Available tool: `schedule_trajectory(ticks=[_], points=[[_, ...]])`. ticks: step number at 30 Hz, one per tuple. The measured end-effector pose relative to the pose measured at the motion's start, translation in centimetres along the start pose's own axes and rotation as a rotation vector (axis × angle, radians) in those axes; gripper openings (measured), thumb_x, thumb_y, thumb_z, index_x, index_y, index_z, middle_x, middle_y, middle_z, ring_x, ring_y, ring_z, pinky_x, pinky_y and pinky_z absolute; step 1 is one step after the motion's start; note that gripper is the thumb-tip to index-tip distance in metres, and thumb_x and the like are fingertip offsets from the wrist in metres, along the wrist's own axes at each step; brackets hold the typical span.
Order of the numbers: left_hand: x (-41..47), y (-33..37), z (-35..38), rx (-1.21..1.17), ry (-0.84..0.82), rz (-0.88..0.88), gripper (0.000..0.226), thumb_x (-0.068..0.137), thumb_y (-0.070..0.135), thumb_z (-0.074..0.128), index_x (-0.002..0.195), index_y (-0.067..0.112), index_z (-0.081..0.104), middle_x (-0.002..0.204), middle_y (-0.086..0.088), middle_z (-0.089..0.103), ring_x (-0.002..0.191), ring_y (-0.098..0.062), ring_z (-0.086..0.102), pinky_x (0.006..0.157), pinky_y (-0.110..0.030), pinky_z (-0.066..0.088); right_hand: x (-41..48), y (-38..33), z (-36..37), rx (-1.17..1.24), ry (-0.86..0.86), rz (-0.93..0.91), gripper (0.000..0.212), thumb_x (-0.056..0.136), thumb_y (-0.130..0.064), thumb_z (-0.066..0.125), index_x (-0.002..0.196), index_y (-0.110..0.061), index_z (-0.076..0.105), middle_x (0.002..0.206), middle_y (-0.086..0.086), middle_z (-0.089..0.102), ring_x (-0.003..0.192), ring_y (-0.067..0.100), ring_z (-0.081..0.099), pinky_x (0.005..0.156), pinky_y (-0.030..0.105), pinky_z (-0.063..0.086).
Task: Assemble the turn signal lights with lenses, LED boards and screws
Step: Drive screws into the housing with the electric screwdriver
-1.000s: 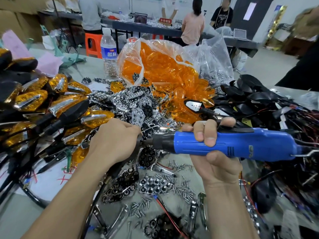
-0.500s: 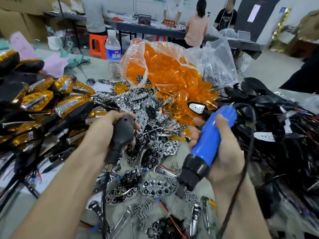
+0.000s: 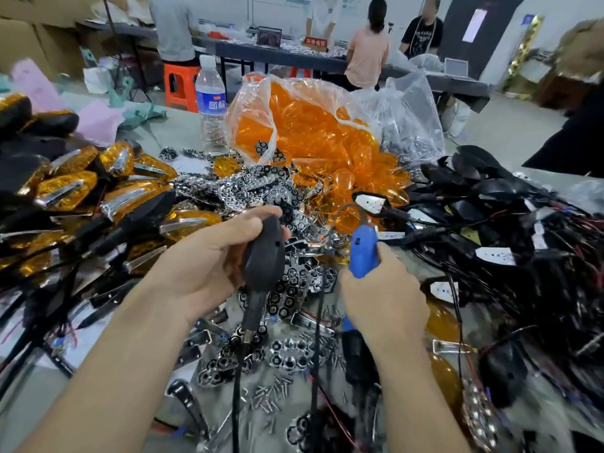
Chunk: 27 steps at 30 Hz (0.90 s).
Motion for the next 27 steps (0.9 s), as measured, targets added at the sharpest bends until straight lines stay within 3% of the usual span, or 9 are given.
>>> schedule_trajectory(ticks=[2, 4, 7, 10, 14, 17, 21, 24, 27], points=[[0.2, -0.2, 0.6, 0.055, 0.061, 0.03, 0.022, 0.079, 0.021, 0.07, 0.095, 0.026, 0.084, 0.099, -0.006, 0.079, 0.08, -0.016, 0.075, 0.074, -0.033, 0.06, -0.4, -0.3, -0.1, -0.221, 0.044, -0.068, 0.027, 0.095, -0.046, 0.059, 0.114, -0.032, 0.069, 0.082, -0.006, 0.068, 0.069, 0.017, 0.052, 0.081, 0.035, 0.051], [0.4, -0.5, 1.3, 0.087, 0.17, 0.088, 0.025, 0.066, 0.024, 0.077, 0.089, 0.028, 0.085, 0.092, -0.003, 0.08, 0.072, -0.015, 0.074, 0.069, -0.029, 0.056, -1.4, -1.5, -0.1, -0.082, 0.113, -0.178, 0.028, 0.095, -0.05, 0.058, 0.114, -0.034, 0.073, 0.083, -0.01, 0.07, 0.076, 0.018, 0.058, 0.084, 0.035, 0.052], [0.7, -1.2, 2.0, 0.043, 0.275, 0.192, 0.036, 0.051, 0.029, 0.085, 0.088, 0.026, 0.085, 0.09, -0.005, 0.08, 0.068, -0.016, 0.074, 0.059, -0.028, 0.06, -3.2, -3.2, 1.2, 0.431, -0.215, -0.353, 0.021, 0.088, -0.046, 0.067, 0.107, -0.039, 0.069, 0.085, -0.022, 0.074, 0.081, -0.001, 0.068, 0.07, 0.016, 0.052], [0.9, -1.8, 2.0, 0.058, 0.412, 0.271, 0.036, 0.056, 0.033, 0.085, 0.091, 0.025, 0.085, 0.094, -0.005, 0.081, 0.081, -0.02, 0.077, 0.069, -0.035, 0.063, -4.0, -3.3, 2.9, 0.432, -0.444, -0.419, 0.045, 0.084, -0.032, 0.073, 0.122, -0.049, 0.054, 0.088, -0.017, 0.075, 0.075, 0.006, 0.071, 0.068, 0.028, 0.058], [0.9, -1.7, 1.9, 0.194, 0.346, 0.235, 0.031, 0.079, 0.049, 0.077, 0.103, 0.03, 0.082, 0.102, 0.0, 0.08, 0.083, -0.022, 0.074, 0.067, -0.036, 0.056, -3.4, -3.0, 3.4, 0.991, -0.583, -0.115, 0.036, 0.097, -0.005, 0.065, 0.121, -0.031, 0.064, 0.086, 0.003, 0.077, 0.064, 0.027, 0.074, 0.06, 0.039, 0.062], [0.5, -1.7, 2.2, 0.227, 0.17, 0.126, 0.02, 0.094, 0.035, 0.068, 0.107, 0.027, 0.081, 0.086, -0.002, 0.077, 0.063, -0.022, 0.064, 0.044, -0.025, 0.047, -3.0, -3.2, 2.9, 1.245, -0.775, 0.094, 0.019, 0.101, -0.017, 0.064, 0.114, -0.004, 0.068, 0.091, 0.018, 0.076, 0.061, 0.024, 0.071, 0.055, 0.029, 0.058], [0.3, -1.8, 2.0, 0.151, -0.034, 0.002, 0.039, 0.091, 0.048, 0.065, 0.107, 0.014, 0.078, 0.053, -0.002, 0.044, 0.037, -0.023, 0.044, 0.041, -0.03, 0.046, -3.0, -3.5, 2.4, 1.186, -0.928, 0.137, 0.039, 0.086, -0.046, 0.063, 0.08, -0.01, 0.079, 0.072, 0.018, 0.071, 0.049, 0.02, 0.063, 0.045, 0.025, 0.05], [0.5, -0.8, 1.6, 0.078, 0.147, 0.121, 0.046, 0.08, 0.041, 0.074, 0.123, 0.024, 0.073, 0.079, -0.009, 0.075, 0.061, -0.026, 0.071, 0.05, -0.033, 0.056, -3.6, -4.3, 2.8, 1.124, -0.954, 0.13, 0.046, 0.103, -0.043, 0.053, 0.088, -0.005, 0.075, 0.071, 0.02, 0.069, 0.049, 0.023, 0.062, 0.045, 0.026, 0.049], [0.5, 0.9, 0.6, 0.089, 0.459, 0.239, 0.061, 0.07, 0.045, 0.08, 0.127, 0.028, 0.07, 0.096, -0.006, 0.08, 0.076, -0.022, 0.071, 0.052, -0.027, 0.052, -4.7, -6.3, 3.2, 1.137, -0.945, 0.112, 0.038, 0.111, -0.031, 0.045, 0.098, -0.002, 0.067, 0.068, 0.018, 0.068, 0.046, 0.022, 0.061, 0.043, 0.026, 0.049]])
Point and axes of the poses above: each hand's wrist, its own x-axis towards the middle knuckle, its own z-axis out of the palm, y = z × x, the point moved 1 cm from there along x, towards the middle knuckle
